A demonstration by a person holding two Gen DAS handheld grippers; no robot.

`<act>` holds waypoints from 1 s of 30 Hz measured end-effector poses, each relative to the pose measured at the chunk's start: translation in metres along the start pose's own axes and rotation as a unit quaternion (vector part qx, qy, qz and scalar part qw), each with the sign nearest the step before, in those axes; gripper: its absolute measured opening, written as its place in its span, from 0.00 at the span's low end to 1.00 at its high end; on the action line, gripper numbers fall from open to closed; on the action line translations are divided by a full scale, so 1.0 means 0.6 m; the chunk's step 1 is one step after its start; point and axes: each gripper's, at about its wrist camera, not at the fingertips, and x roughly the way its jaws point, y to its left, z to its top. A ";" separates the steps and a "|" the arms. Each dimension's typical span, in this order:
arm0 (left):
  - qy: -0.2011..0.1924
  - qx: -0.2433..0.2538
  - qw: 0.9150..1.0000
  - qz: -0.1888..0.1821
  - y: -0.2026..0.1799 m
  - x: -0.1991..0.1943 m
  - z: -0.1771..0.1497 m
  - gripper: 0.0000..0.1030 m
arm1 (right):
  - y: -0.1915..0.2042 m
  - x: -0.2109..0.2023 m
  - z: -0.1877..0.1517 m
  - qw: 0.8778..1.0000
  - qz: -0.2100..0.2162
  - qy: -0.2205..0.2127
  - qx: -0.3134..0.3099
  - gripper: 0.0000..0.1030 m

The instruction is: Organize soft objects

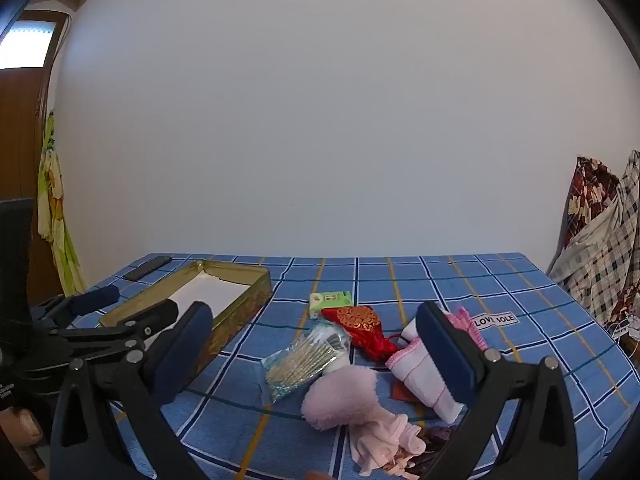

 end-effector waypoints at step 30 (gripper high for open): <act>0.003 0.005 1.000 -0.002 0.001 0.004 -0.008 0.93 | 0.002 -0.001 -0.012 1.000 0.003 0.009 0.008 1.00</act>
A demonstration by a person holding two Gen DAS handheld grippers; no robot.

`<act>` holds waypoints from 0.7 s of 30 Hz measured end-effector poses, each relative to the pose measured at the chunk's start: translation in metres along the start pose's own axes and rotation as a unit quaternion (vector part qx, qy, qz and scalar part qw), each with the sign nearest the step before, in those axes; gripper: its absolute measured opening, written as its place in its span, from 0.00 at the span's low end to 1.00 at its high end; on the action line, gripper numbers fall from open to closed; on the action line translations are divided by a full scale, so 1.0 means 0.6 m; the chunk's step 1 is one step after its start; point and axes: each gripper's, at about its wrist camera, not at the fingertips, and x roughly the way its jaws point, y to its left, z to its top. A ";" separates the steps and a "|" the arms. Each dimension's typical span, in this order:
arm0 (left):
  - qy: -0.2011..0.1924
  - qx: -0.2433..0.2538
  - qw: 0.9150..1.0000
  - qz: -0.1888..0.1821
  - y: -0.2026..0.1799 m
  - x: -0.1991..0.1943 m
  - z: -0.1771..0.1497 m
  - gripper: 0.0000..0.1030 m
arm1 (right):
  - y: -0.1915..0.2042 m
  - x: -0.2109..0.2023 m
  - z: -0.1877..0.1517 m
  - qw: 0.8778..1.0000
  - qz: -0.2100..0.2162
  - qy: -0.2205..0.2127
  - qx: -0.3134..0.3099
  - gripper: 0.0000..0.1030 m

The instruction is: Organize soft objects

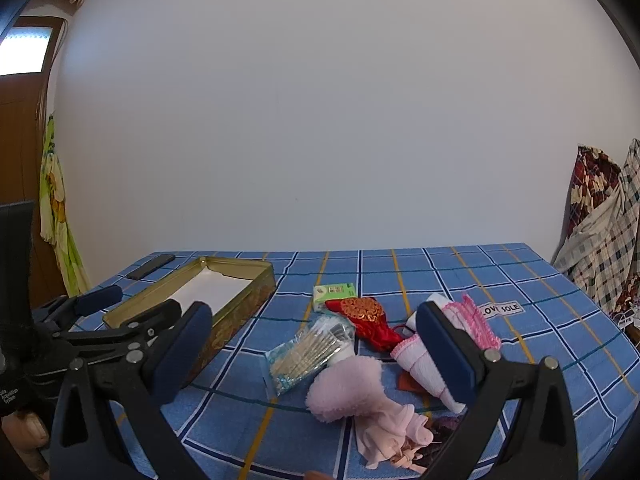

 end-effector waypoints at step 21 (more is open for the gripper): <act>0.002 0.005 1.000 0.009 -0.005 0.008 -0.012 0.93 | -0.007 0.000 -0.005 1.000 -0.002 0.004 0.008 1.00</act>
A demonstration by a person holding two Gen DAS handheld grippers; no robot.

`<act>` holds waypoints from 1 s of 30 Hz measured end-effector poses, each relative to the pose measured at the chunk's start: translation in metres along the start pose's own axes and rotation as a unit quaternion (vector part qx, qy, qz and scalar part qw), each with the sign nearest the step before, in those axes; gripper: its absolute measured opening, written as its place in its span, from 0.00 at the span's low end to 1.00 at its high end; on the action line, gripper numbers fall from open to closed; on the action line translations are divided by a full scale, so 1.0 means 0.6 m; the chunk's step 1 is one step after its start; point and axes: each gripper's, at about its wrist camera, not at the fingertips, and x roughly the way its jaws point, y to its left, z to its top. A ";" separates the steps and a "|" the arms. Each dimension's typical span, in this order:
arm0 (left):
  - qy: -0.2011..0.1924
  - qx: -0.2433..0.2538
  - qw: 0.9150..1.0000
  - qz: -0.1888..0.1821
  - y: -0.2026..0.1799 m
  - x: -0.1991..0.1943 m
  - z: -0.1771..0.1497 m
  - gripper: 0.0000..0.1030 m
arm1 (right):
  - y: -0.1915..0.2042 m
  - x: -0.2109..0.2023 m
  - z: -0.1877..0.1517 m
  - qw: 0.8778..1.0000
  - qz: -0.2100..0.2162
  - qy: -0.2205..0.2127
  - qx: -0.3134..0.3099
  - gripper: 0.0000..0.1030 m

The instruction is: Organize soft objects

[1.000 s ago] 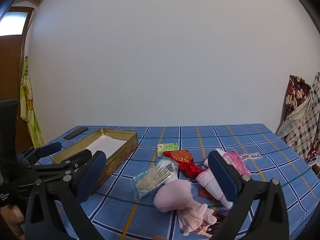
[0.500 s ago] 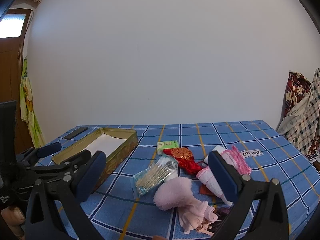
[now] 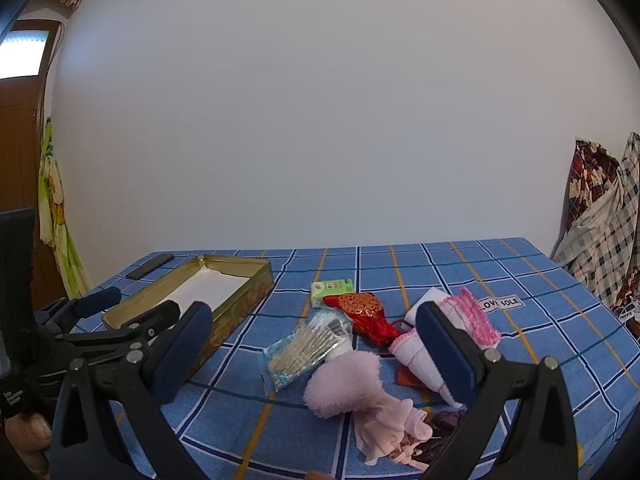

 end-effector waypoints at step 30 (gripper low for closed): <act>0.036 0.022 0.998 -0.038 -0.053 0.028 -0.030 0.93 | -0.072 -0.023 -0.041 0.999 -0.048 0.013 0.008 1.00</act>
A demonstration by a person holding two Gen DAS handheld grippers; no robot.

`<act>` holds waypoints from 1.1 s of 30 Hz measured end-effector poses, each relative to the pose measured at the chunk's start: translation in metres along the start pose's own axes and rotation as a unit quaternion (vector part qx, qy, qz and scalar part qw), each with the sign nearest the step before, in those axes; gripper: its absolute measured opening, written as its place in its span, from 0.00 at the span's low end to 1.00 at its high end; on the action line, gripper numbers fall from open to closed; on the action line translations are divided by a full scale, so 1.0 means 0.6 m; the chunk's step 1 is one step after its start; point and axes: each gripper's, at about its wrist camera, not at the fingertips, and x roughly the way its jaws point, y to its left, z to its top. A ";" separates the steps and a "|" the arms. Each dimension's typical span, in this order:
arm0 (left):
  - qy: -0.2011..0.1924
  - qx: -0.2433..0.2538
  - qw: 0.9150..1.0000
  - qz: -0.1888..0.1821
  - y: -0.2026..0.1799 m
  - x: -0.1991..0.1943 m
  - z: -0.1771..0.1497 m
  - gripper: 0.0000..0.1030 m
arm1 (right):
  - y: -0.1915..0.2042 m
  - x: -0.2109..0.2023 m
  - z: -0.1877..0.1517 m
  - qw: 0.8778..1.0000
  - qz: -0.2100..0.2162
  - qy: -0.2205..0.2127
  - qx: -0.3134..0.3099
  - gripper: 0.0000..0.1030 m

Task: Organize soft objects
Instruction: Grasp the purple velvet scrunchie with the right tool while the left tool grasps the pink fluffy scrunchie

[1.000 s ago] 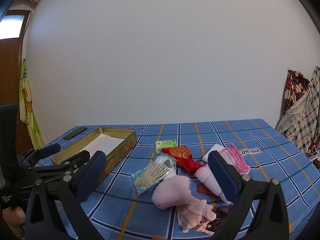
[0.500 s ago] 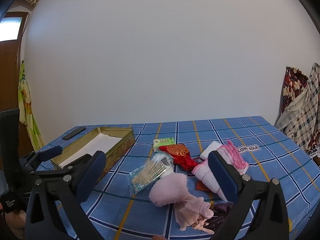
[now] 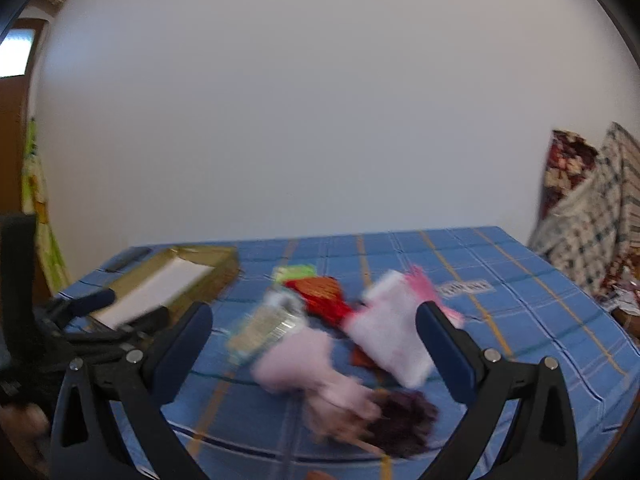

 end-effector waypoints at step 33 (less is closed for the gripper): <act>0.144 0.066 0.980 -0.119 -0.116 0.124 -0.013 0.93 | -0.086 0.121 -0.113 0.987 -0.027 0.161 0.006 0.45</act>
